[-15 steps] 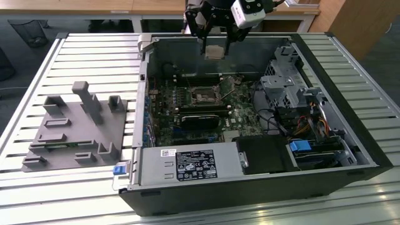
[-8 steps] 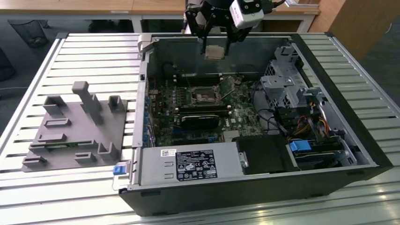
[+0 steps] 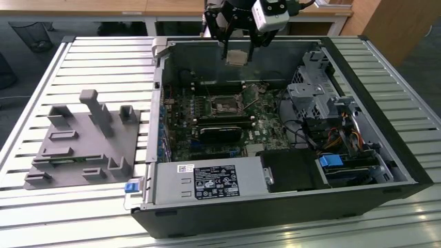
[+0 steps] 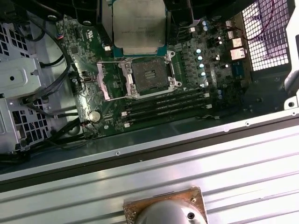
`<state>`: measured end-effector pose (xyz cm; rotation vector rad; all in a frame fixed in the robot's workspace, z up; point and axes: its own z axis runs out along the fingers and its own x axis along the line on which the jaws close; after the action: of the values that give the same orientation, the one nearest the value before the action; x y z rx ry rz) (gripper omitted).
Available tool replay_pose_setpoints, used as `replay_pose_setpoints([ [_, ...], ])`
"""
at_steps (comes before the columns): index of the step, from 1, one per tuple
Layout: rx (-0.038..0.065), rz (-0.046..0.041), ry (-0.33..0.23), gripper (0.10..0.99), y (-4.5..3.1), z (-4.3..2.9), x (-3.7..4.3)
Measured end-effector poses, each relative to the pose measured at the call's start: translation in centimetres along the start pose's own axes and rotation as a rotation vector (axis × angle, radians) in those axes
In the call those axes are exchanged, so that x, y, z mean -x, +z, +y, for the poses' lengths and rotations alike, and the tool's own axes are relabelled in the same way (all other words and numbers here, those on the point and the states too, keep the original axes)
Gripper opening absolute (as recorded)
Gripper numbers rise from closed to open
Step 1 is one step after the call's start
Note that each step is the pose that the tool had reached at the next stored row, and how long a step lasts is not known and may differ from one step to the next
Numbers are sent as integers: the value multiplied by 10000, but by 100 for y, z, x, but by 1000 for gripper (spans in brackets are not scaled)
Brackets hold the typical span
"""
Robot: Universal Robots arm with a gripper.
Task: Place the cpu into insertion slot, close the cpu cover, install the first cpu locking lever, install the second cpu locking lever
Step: 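Place the cpu into insertion slot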
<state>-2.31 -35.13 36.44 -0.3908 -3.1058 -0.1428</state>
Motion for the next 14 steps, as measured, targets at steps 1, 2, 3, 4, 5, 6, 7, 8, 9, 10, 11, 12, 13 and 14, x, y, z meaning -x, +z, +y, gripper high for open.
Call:
replay_pose_setpoints([
  [1, 1, -4, 50, 545, 0, 0, 0],
  [2, 2, -8, 95, 545, 0, 0, 0],
  [3, 2, -13, 141, 545, 0, 0, 0],
  [4, 3, -16, 187, 545, 0, 0, 0],
  [5, 5, -21, 233, 545, 1, 0, 0],
  [6, 5, -25, 279, 545, 0, 0, 0],
  [7, 6, -29, 325, 545, 0, 0, 0],
  [8, 7, -34, 376, 545, 1, 0, 0],
  [9, 8, -38, 423, 545, 1, 0, 0],
  [10, 9, -41, 464, 545, 1, 0, 0],
  [11, 9, -46, 511, 545, 1, 0, 0],
  [12, 11, -49, 553, 545, 1, 0, 0],
  [13, 11, -53, 595, 545, 1, 0, 0],
  [14, 12, -57, 638, 545, 1, 0, 0],
])
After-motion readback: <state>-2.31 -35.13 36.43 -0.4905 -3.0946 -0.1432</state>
